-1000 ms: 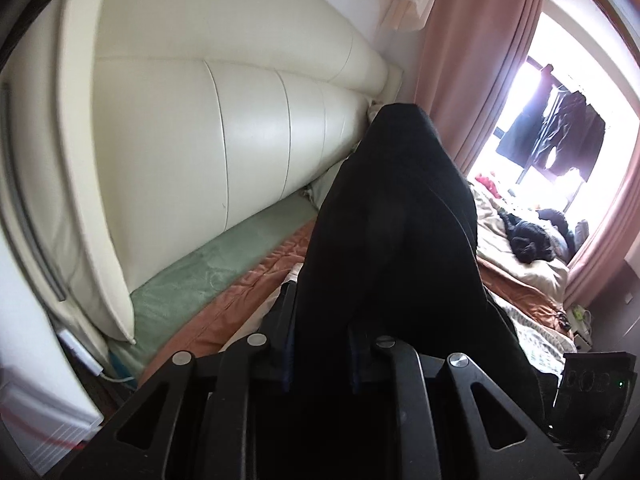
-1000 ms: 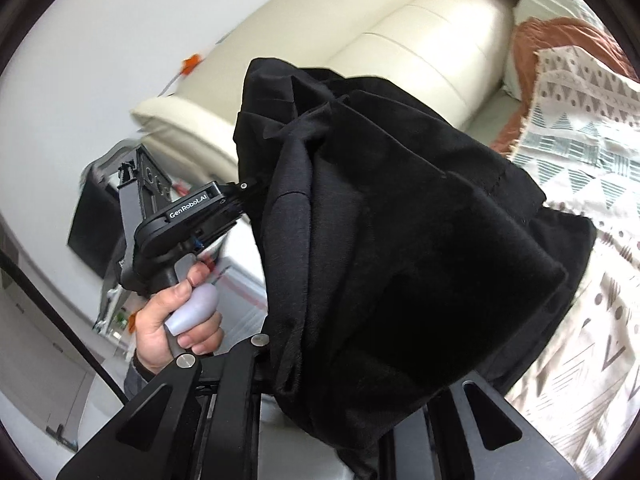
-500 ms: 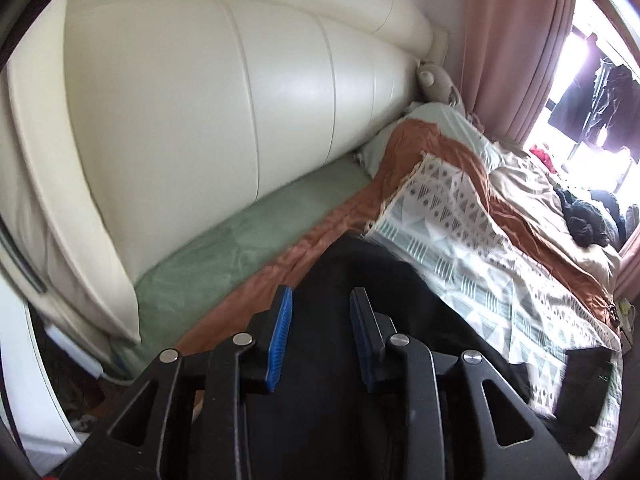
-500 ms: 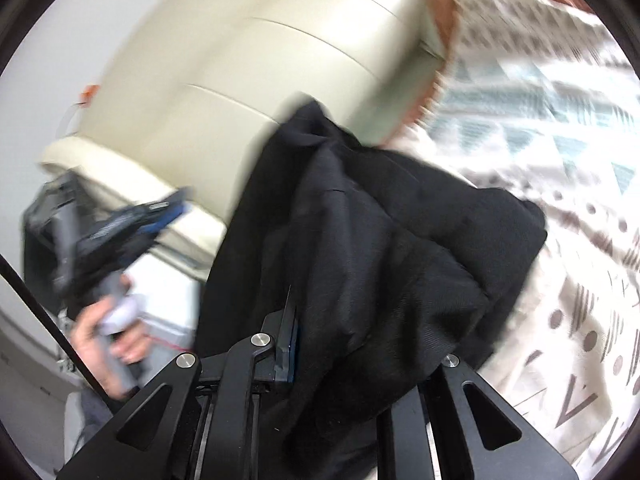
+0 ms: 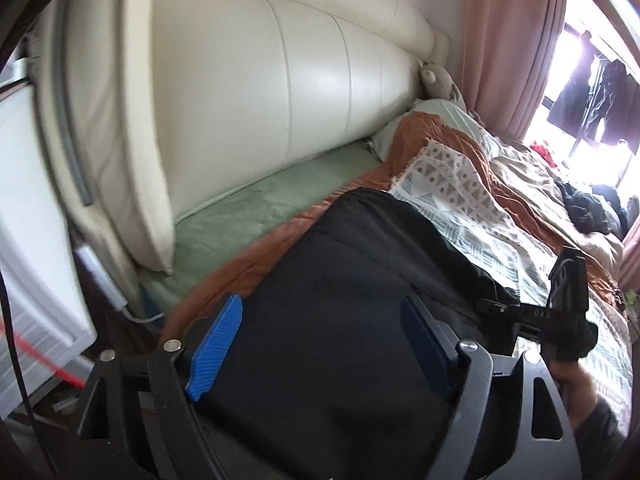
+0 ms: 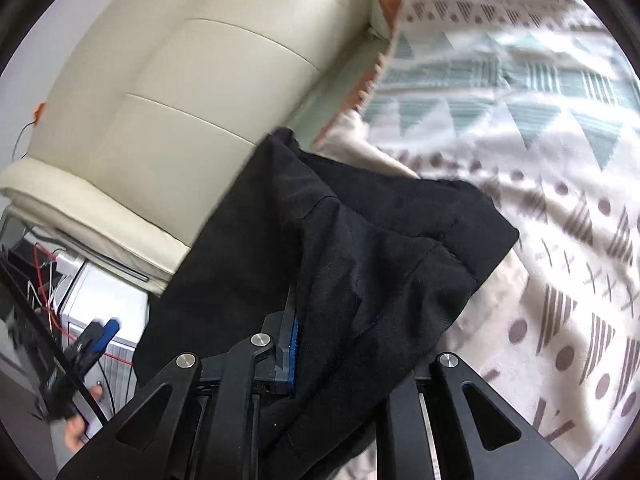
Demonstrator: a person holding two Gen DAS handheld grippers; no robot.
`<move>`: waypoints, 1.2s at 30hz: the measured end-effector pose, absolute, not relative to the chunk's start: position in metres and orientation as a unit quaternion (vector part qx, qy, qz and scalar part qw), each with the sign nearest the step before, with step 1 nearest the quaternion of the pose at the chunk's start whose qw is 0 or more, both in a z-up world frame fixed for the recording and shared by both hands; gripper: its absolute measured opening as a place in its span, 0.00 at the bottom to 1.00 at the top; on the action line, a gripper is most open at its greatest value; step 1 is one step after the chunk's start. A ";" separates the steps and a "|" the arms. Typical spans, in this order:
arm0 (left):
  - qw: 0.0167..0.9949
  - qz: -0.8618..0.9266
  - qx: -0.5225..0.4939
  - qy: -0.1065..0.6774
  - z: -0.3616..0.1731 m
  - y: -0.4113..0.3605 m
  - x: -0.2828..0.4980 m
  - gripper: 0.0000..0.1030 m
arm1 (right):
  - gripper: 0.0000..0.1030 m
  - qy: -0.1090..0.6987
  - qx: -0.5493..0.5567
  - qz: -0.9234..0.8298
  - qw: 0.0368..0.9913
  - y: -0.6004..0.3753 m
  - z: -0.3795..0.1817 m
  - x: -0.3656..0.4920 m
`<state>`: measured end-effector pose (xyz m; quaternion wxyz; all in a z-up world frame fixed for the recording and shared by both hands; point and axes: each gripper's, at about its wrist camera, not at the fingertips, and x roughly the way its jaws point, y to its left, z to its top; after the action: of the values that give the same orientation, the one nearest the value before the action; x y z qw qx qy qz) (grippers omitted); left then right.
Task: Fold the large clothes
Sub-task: 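Lower the jacket onto the bed corner by the headboard and open both tools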
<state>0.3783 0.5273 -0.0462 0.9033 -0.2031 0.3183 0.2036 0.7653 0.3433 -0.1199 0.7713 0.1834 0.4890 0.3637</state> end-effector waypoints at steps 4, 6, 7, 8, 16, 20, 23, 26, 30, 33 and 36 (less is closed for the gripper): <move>0.898 0.220 -0.214 0.314 -0.056 0.528 0.350 0.80 | 0.28 0.490 0.172 0.334 0.786 0.342 -0.117 0.761; 0.897 0.227 -0.222 0.307 -0.062 0.527 0.335 0.80 | 0.35 0.497 0.171 0.330 0.784 0.339 -0.113 0.757; 0.897 0.226 -0.232 0.302 -0.065 0.527 0.328 0.80 | 0.40 0.496 0.163 0.328 0.787 0.340 -0.108 0.752; 0.896 0.227 -0.240 0.298 -0.067 0.527 0.322 0.80 | 0.46 0.490 0.151 0.325 0.795 0.340 -0.101 0.746; 0.876 0.259 -0.260 0.312 -0.105 0.532 0.310 0.80 | 0.62 0.422 0.082 0.335 0.839 0.341 -0.059 0.710; 0.866 0.263 -0.277 0.323 -0.123 0.531 0.308 0.80 | 0.62 0.406 0.012 0.374 0.834 0.379 -0.051 0.674; 0.862 0.258 -0.285 0.331 -0.133 0.523 0.305 0.80 | 0.62 0.406 -0.033 0.389 0.826 0.403 -0.058 0.657; 0.862 0.255 -0.281 0.336 -0.135 0.511 0.305 0.80 | 0.62 0.417 -0.074 0.394 0.816 0.420 -0.072 0.645; 0.864 0.244 -0.276 0.343 -0.133 0.495 0.306 0.80 | 0.62 0.423 -0.126 0.384 0.811 0.432 -0.087 0.640; 0.864 0.242 -0.276 0.345 -0.131 0.485 0.306 0.80 | 0.62 0.432 -0.131 0.381 0.807 0.429 -0.092 0.640; 0.864 0.242 -0.282 0.341 -0.126 0.479 0.301 0.80 | 0.62 0.436 -0.131 0.380 0.805 0.421 -0.084 0.637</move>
<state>0.3011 0.4794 -0.1261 0.8638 -0.2816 0.3408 0.2417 0.6372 0.4207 -0.0839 0.8053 -0.1309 0.4357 0.3801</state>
